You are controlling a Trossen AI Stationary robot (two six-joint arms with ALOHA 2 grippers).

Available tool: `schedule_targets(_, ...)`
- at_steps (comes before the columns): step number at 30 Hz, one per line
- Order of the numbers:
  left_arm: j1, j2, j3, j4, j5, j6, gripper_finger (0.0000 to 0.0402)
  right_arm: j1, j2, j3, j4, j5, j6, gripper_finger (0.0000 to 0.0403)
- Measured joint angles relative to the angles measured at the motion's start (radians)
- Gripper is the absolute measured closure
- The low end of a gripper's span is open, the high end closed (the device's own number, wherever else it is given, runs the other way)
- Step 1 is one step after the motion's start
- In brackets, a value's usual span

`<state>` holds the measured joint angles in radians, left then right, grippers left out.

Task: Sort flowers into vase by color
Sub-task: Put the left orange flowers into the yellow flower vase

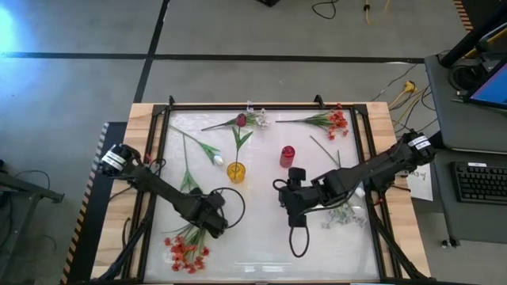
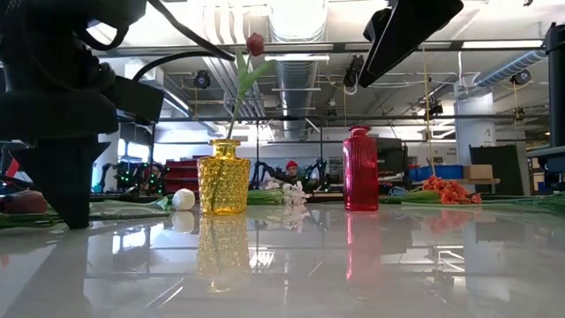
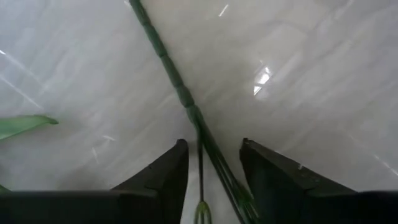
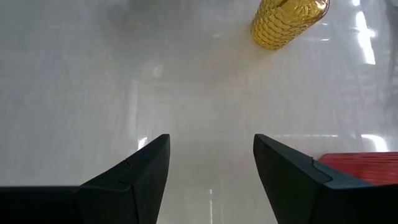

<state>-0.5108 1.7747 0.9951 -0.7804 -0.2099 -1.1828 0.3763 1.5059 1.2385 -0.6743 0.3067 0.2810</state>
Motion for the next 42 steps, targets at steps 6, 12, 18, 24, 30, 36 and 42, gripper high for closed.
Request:
schedule_targets(6, 0.001, -0.014, -0.002, 0.007, 0.008, -0.004, 0.0329, 0.008, 0.000, 0.000, 0.000, 0.000, 0.009, 0.0179)
schedule_targets(12, 0.001, -0.035, -0.008, -0.005, 0.012, -0.008, 0.0395, 0.018, 0.000, 0.000, 0.004, 0.000, 0.010, 0.0179)
schedule_targets(18, -0.002, -0.044, 0.006, -0.002, 0.013, 0.002, 0.0400, 0.034, 0.000, 0.000, 0.003, 0.001, 0.009, 0.0179)
schedule_targets(24, -0.023, -0.130, 0.071, 0.021, 0.016, 0.135, 0.0401, 0.070, -0.005, 0.000, 0.015, 0.027, -0.024, 0.0179)
schedule_targets(30, -0.002, -0.210, 0.170, 0.145, 0.018, 0.317, 0.0401, 0.105, 0.001, -0.001, 0.162, 0.161, -0.258, 0.0179)
schedule_targets(36, 0.014, -0.242, 0.243, 0.335, -0.145, 0.574, 0.0402, 0.129, 0.001, 0.005, 0.396, 0.307, -0.391, 0.0179)
schedule_targets(42, -0.030, -0.269, 0.319, 0.496, -0.357, 0.914, 0.0402, 0.141, -0.001, -0.005, 0.428, 0.296, -0.299, 0.0179)
